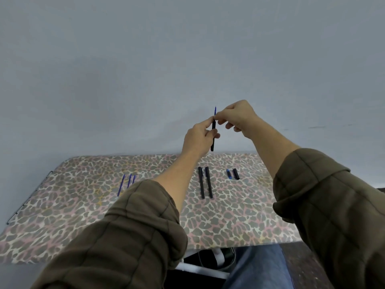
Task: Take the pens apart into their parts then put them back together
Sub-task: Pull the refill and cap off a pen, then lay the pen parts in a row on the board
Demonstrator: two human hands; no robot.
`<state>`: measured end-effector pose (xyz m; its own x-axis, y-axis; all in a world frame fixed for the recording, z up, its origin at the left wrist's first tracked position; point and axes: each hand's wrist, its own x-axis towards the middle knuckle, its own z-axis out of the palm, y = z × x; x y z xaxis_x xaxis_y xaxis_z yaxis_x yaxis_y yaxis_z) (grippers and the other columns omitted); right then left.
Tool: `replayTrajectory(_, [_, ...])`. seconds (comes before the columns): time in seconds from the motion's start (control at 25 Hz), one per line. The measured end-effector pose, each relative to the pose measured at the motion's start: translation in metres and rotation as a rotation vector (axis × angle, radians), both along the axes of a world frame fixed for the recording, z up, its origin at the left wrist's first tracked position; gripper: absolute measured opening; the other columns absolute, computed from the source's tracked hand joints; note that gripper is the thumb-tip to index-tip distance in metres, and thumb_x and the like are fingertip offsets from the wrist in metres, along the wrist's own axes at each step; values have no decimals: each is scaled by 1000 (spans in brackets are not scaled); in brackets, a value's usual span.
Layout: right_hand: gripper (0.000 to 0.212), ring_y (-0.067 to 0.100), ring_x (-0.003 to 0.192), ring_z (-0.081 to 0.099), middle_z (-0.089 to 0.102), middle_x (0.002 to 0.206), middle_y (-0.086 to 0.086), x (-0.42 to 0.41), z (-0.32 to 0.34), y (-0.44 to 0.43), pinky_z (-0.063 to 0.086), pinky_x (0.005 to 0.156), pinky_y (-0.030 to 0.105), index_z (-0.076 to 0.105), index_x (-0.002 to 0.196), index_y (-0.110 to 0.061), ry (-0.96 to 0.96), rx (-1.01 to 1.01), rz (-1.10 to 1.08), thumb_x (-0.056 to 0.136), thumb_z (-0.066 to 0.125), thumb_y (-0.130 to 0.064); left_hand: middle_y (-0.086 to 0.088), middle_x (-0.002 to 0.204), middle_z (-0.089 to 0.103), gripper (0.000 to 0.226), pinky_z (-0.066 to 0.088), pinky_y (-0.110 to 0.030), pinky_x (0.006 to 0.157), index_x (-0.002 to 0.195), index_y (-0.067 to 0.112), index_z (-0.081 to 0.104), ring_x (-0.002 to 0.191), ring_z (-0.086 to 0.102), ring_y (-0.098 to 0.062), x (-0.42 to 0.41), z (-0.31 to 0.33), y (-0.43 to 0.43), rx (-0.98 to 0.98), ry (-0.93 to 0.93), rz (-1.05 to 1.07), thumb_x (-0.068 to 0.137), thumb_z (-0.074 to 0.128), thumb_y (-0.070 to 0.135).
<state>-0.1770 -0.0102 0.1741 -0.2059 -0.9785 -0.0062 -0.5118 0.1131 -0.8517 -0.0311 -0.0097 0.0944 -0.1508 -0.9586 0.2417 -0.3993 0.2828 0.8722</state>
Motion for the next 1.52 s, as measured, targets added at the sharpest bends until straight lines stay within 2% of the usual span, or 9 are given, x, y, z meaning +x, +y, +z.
replayTrajectory(0.28, [8, 17, 66, 62, 76, 82, 5, -1, 7, 10, 39, 49, 26, 80, 86, -8, 13, -45, 51, 83, 75, -14, 16, 89, 78, 45, 50, -28, 86, 147, 38, 50, 102, 68, -7, 1, 11, 10, -21, -19, 0, 104, 56, 27])
replayTrajectory(0.4, [10, 17, 67, 63, 75, 82, 4, -2, 12, 11, 41, 52, 26, 79, 87, -9, 3, -90, 41, 84, 72, -15, 14, 94, 79, 48, 49, -28, 89, 149, 28, 48, 105, 67, -8, -3, 11, 14, 5, -24, 7, 102, 59, 29])
replayTrajectory(0.64, [11, 10, 56, 67, 76, 76, 0, -9, 38, 7, 50, 49, 23, 76, 77, -13, -91, -302, -132, 80, 69, -20, 10, 93, 78, 16, 56, -36, 91, 103, 20, 76, 93, 72, -9, -10, 2, 12, 18, -6, 64, 95, 67, 29])
replayTrajectory(0.76, [16, 10, 58, 71, 77, 79, 0, -21, 42, 5, 51, 47, 22, 76, 81, -9, -60, -316, -180, 79, 64, -20, 10, 92, 77, 15, 56, -36, 90, 98, 19, 77, 92, 72, -11, -12, 0, 9, 62, 14, 89, 94, 69, 31])
replayTrajectory(0.92, [17, 12, 60, 71, 78, 80, 2, -44, 30, 4, 52, 51, 24, 75, 84, -9, 30, -249, -216, 82, 62, -18, 6, 99, 73, 22, 52, -33, 91, 107, 18, 75, 97, 66, -16, -18, -3, 4, 132, 26, 120, 94, 70, 35])
replayTrajectory(1.04, [16, 15, 64, 73, 78, 81, 6, -62, 11, 2, 55, 56, 26, 76, 87, -5, 156, -153, -212, 86, 66, -17, 6, 90, 71, 22, 50, -29, 81, 103, 20, 77, 87, 63, -16, -24, -8, 0, 199, -20, 157, 93, 71, 38])
replayTrajectory(1.24, [22, 26, 67, 75, 76, 78, 16, -82, -40, -4, 65, 67, 37, 76, 94, 5, 331, 66, -159, 90, 71, -17, 2, 66, 60, 25, 40, -24, 51, 72, 17, 67, 59, 56, -17, -40, -26, -5, 327, -222, 232, 87, 77, 33])
replayTrajectory(1.36, [27, 35, 79, 78, 78, 87, 22, -88, -70, -9, 66, 77, 49, 75, 100, 10, 359, 166, -128, 91, 72, -15, -2, 67, 59, 29, 35, -24, 46, 75, 13, 63, 59, 57, -20, -49, -42, -10, 414, -315, 269, 84, 80, 34])
replayTrajectory(1.52, [17, 31, 63, 70, 76, 82, 21, -97, -106, -15, 66, 76, 49, 73, 86, 2, 416, 270, -81, 91, 71, -14, 0, 62, 54, 38, 34, -24, 43, 69, 14, 53, 52, 52, -15, -58, -68, -19, 466, -409, 296, 84, 80, 35])
